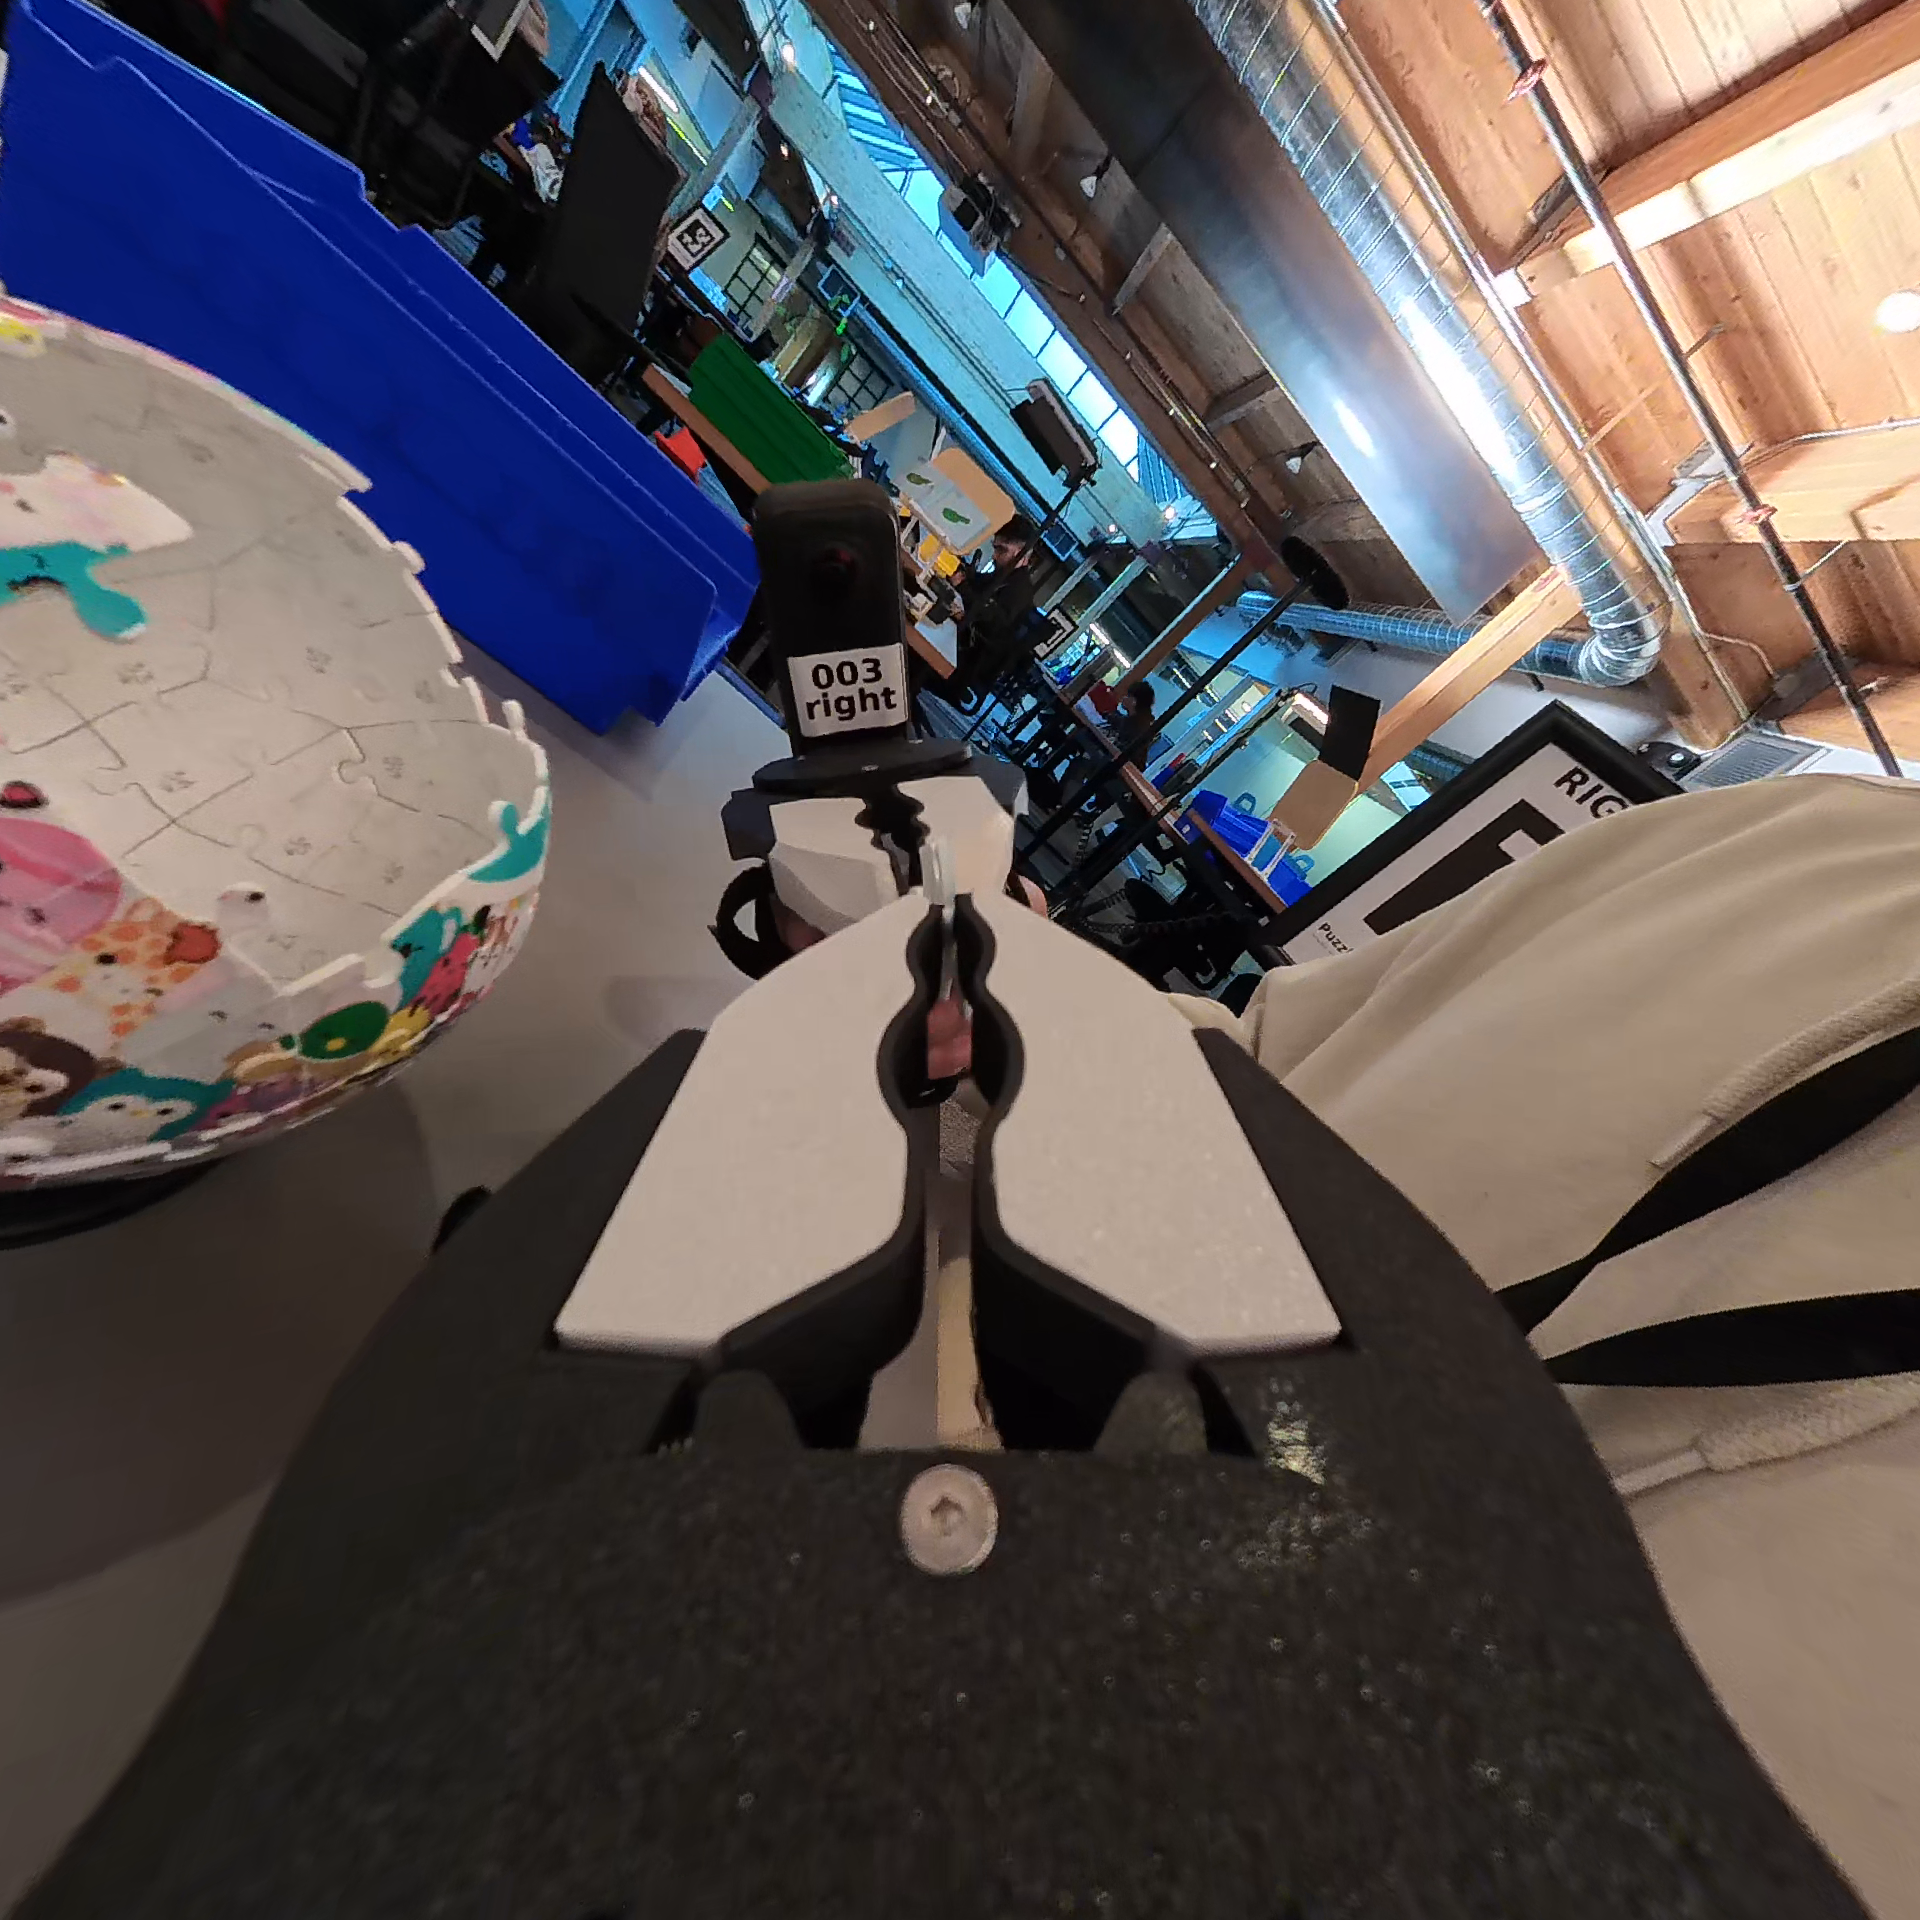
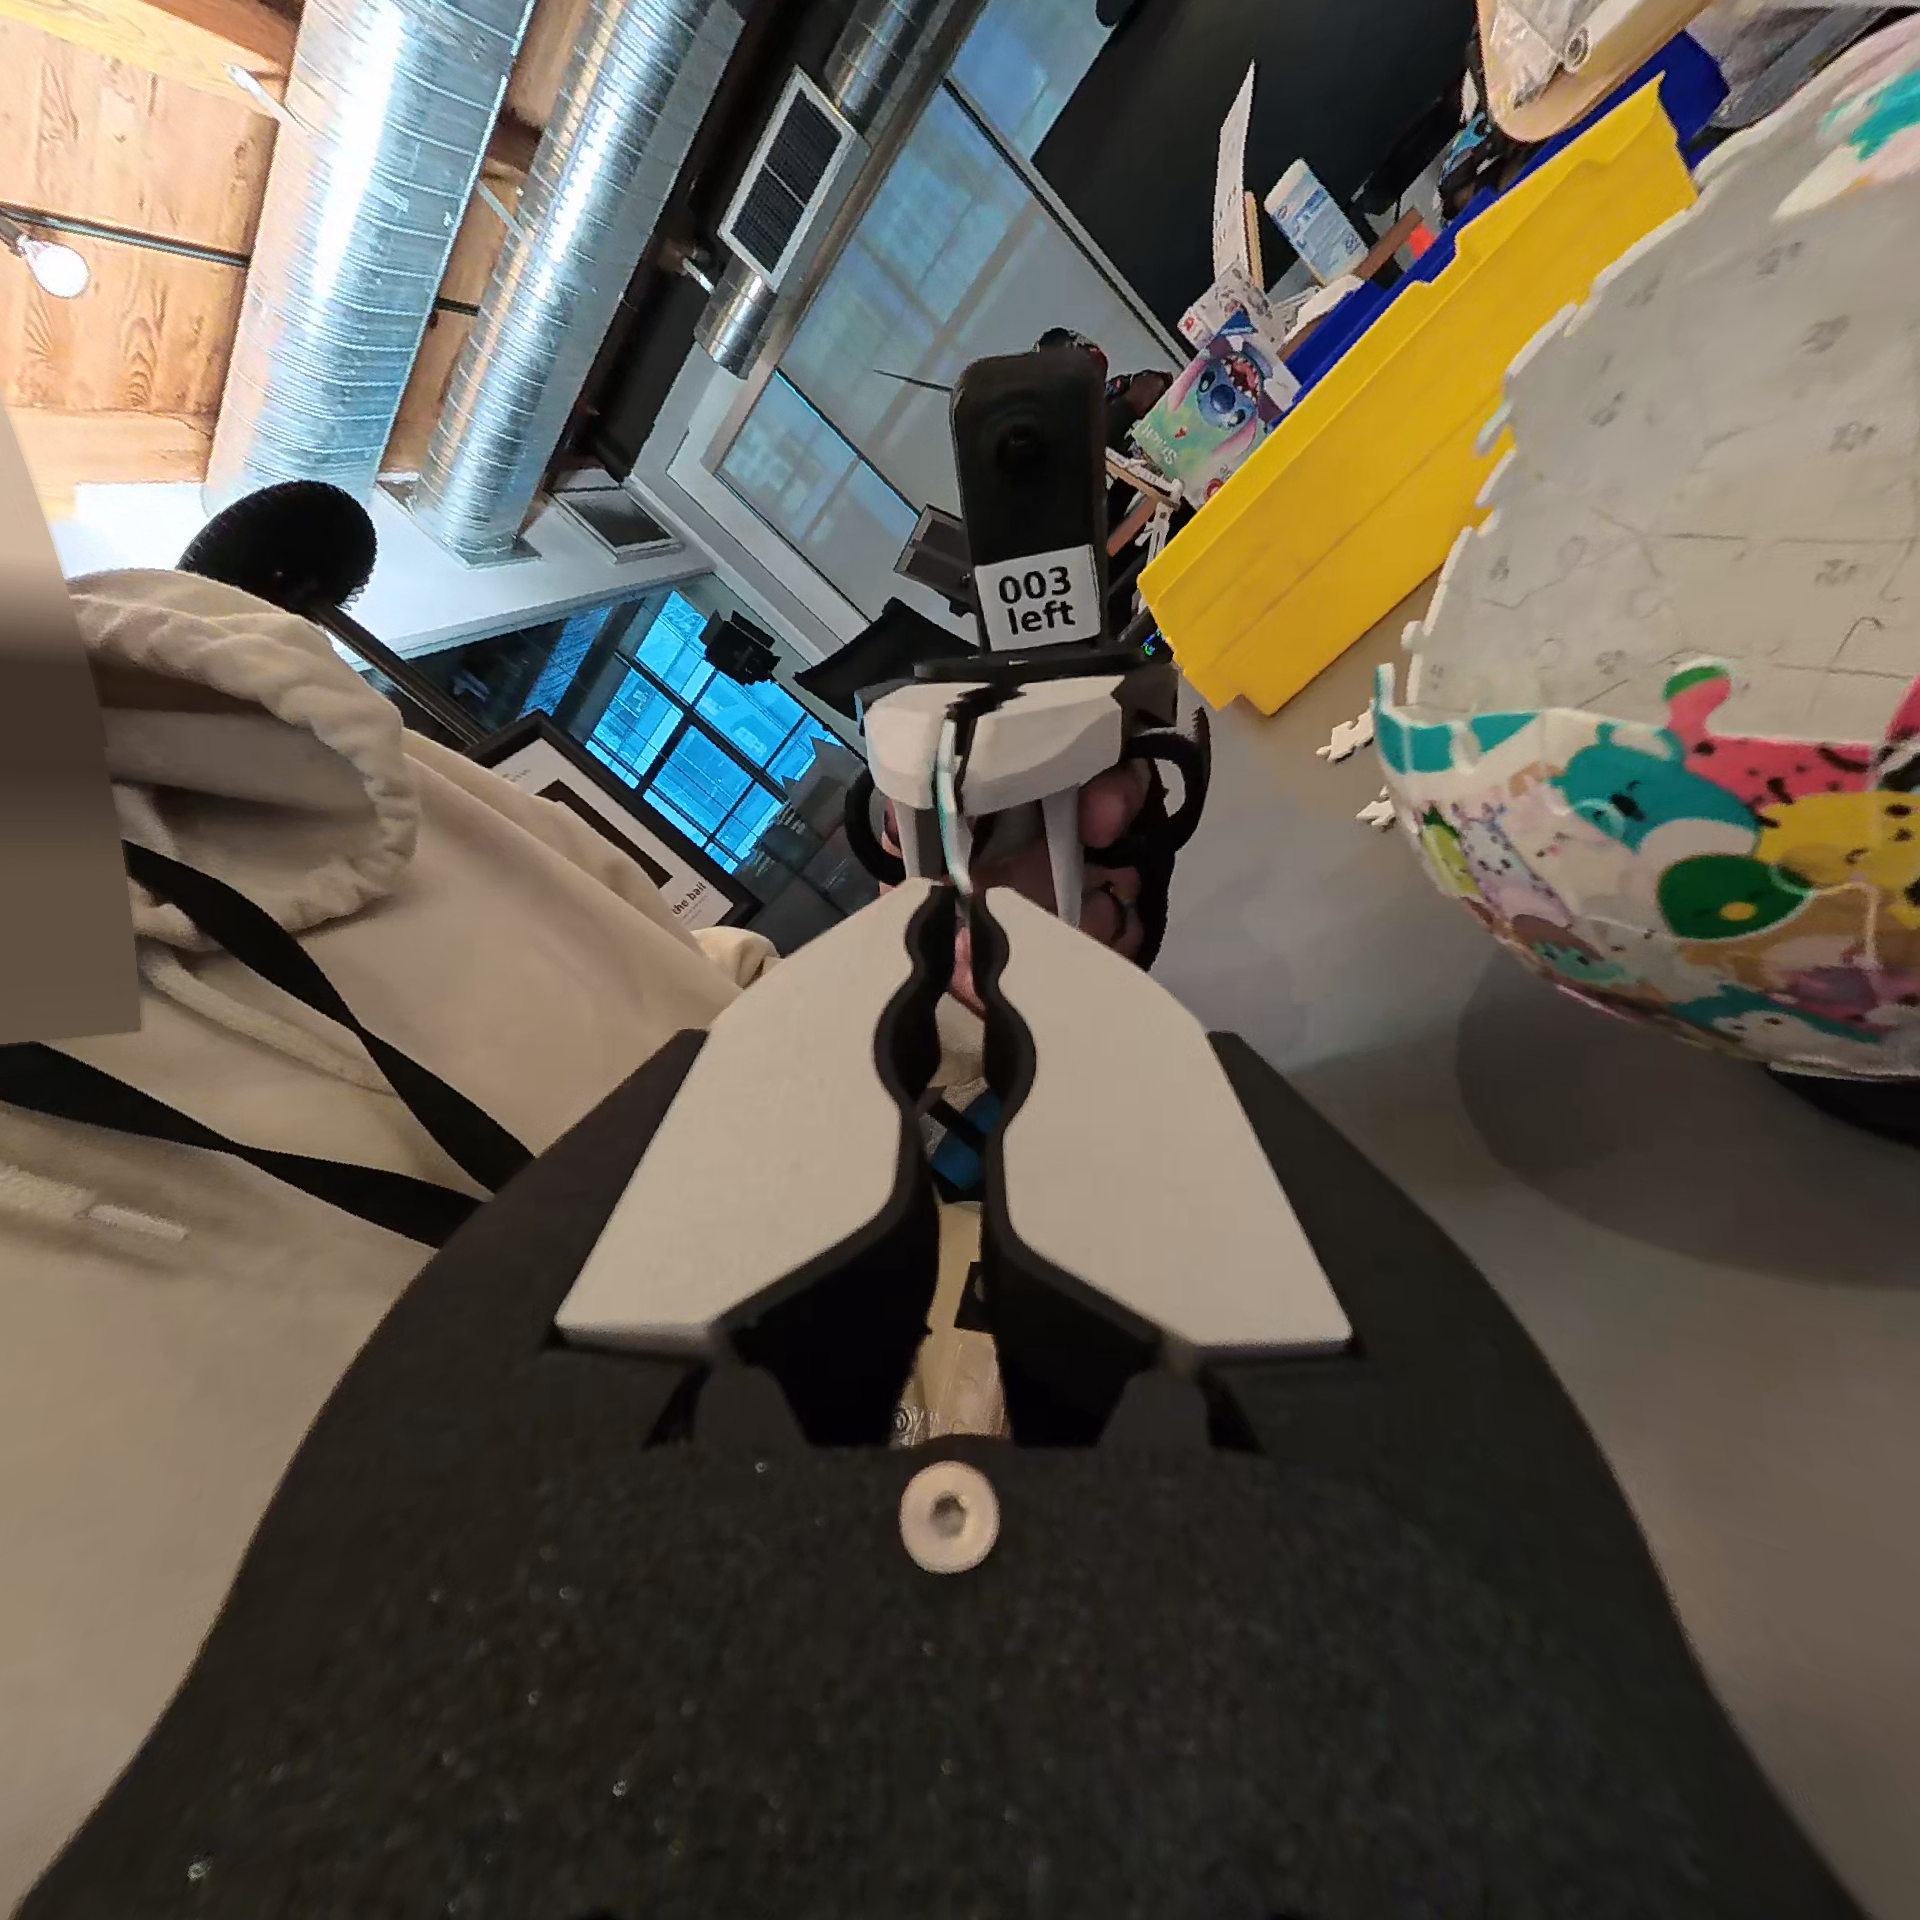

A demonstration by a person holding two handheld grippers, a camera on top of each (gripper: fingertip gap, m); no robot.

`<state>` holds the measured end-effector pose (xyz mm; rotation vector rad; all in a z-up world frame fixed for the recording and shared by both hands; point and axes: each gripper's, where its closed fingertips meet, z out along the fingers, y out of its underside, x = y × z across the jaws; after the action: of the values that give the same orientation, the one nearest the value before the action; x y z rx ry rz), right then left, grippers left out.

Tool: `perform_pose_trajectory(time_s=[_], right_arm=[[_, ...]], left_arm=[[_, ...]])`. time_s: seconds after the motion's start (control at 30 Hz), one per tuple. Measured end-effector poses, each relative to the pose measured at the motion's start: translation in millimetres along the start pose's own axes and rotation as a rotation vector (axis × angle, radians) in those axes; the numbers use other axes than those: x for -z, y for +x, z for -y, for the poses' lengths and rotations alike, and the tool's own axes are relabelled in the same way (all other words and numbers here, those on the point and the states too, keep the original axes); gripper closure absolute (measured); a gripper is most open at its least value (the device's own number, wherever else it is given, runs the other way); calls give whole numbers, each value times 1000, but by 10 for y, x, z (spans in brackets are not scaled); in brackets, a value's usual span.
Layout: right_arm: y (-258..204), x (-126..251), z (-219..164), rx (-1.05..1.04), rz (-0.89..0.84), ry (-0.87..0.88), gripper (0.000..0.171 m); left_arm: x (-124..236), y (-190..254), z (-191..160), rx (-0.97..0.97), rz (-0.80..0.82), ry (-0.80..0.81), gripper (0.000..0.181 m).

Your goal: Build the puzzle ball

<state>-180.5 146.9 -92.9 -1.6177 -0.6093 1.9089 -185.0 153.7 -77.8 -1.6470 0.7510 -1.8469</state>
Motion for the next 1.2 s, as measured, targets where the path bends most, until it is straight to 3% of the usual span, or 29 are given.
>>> perform_pose_trajectory(time_s=[0.43, 0.53, 0.6, 0.7, 0.77, 0.9, 1.07, 1.2], right_arm=[[16, 6, -16, 17, -19, -21, 169], [44, 54, 78, 151, -92, -56, 169], [83, 117, 184, 260, -188, -168, 160], [-30, 66, 252, 366, -198, -424, 144], [-37, 28, 161, 427, -201, -688, 145], [-18, -82, 120, 516, -175, -1002, 150], [-22, -112, 84, 534, -142, -1235, 162], [-15, -110, 43, 558, -150, -1304, 168]], left_arm=[[33, -11, -72, 31, -36, -55, 180], [47, -13, -11, 52, -46, -10, 180], [66, -30, -2, 32, -25, -12, 180], [76, -122, -66, -74, 76, -78, 180], [75, -112, -81, -147, 100, -105, 180], [79, -47, -122, -275, 116, -146, 180], [78, 3, -134, -348, 132, -151, 180], [69, 30, -153, -357, 120, -154, 180]])
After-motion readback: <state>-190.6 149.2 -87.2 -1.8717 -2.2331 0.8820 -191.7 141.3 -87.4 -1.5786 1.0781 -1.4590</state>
